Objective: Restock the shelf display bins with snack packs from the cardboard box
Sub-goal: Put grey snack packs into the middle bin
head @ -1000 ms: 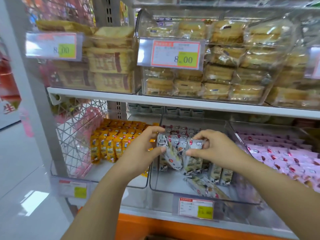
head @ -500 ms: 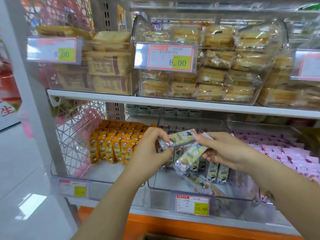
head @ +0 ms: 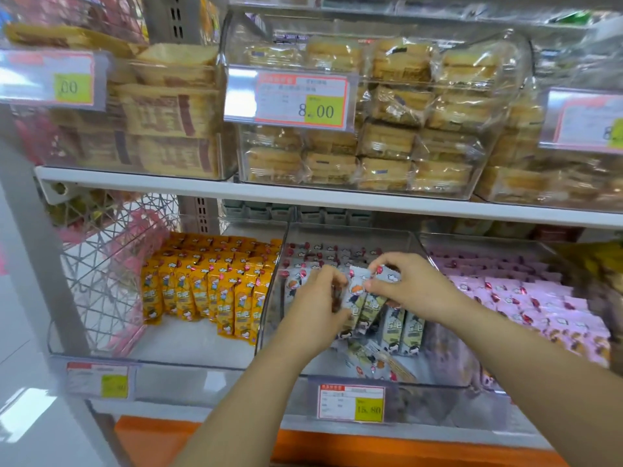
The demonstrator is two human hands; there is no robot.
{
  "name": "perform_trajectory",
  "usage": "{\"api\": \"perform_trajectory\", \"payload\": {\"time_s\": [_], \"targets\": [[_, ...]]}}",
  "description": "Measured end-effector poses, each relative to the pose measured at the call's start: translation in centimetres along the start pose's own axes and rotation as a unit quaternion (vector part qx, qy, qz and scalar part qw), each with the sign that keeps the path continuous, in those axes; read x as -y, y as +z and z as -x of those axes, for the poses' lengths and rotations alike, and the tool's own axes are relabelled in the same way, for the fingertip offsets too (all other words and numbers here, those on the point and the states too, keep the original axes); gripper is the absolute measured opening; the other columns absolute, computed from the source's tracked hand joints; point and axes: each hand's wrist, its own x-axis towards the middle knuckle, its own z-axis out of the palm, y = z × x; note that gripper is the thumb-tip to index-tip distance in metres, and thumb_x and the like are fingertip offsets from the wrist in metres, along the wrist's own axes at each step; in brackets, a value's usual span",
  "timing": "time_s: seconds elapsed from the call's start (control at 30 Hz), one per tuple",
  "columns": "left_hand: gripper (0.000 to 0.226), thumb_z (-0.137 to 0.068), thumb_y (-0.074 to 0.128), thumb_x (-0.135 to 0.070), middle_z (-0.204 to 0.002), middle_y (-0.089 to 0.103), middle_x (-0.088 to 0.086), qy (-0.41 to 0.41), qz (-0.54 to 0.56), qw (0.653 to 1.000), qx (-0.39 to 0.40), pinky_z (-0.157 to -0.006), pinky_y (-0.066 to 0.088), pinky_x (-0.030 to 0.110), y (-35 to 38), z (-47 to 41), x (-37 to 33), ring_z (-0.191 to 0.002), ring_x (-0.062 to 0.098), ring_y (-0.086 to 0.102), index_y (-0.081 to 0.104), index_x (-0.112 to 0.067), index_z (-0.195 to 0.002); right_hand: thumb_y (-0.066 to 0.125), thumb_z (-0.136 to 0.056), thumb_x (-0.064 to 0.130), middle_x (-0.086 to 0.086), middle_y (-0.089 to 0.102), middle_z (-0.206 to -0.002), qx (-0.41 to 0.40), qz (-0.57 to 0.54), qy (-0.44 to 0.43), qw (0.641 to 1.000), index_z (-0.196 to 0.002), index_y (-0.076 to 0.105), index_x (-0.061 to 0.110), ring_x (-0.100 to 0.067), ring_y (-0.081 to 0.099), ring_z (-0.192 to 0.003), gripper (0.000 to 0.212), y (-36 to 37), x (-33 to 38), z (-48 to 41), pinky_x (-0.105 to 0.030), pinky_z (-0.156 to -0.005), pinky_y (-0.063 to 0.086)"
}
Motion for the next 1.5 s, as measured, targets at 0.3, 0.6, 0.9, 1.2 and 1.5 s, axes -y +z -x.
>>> {"api": "perform_trajectory", "payload": {"time_s": [0.3,0.6,0.9,1.2,1.5], "targets": [[0.044,-0.086,0.066,-0.005,-0.091,0.047,-0.014,-0.054,0.021,0.998,0.022,-0.07,0.041,0.021,2.6,-3.3,0.7,-0.077,0.003,0.048,0.041,-0.023,-0.117,0.069,-0.086,0.026,-0.002,0.057,-0.127,-0.039,0.139,0.029,0.989,-0.127,0.053,0.02,-0.018,0.058,-0.104,0.045,1.4,-1.7,-0.8,-0.024,-0.081,0.042],[0.044,-0.087,0.067,-0.011,-0.085,0.05,-0.003,-0.072,-0.049,0.996,0.003,-0.067,0.046,0.028,2.8,-3.3,1.3,-0.076,0.014,0.054,0.033,-0.023,-0.111,0.07,-0.083,0.017,0.001,0.054,-0.104,-0.089,0.076,0.018,0.993,-0.091,0.051,0.022,-0.01,0.051,-0.083,0.021,2.0,-2.6,0.4,-0.021,-0.073,0.037],[0.012,-0.093,0.058,-0.012,-0.088,0.054,-0.003,-0.146,-0.021,0.979,0.144,-0.06,0.042,0.02,1.4,-1.8,1.7,-0.07,0.008,0.049,0.05,-0.019,-0.09,0.055,-0.094,0.022,-0.012,0.054,-0.13,0.244,0.161,0.102,0.951,-0.127,0.05,0.005,-0.018,0.054,-0.098,0.037,2.9,-3.0,3.0,-0.033,-0.09,0.045],[0.052,-0.09,0.056,-0.003,-0.137,0.042,0.003,-0.171,-0.118,0.918,0.337,-0.085,0.054,0.029,1.1,-0.9,0.9,-0.099,0.02,0.055,0.043,-0.021,-0.137,0.054,-0.094,0.034,-0.021,0.05,-0.136,0.308,0.126,0.126,0.935,-0.127,0.052,-0.003,-0.037,0.048,-0.124,0.05,2.9,-2.7,2.7,-0.047,-0.104,0.04],[0.056,-0.089,0.065,-0.02,-0.138,0.05,0.003,-0.129,-0.208,0.902,0.354,-0.087,0.037,0.023,0.9,-0.6,1.2,-0.122,0.022,0.049,0.044,-0.02,-0.141,0.063,-0.09,0.015,-0.004,0.054,-0.092,0.271,-0.103,0.188,0.939,-0.11,0.058,0.013,-0.014,0.058,-0.069,0.021,2.2,-1.9,3.0,-0.025,-0.059,0.05]]}}
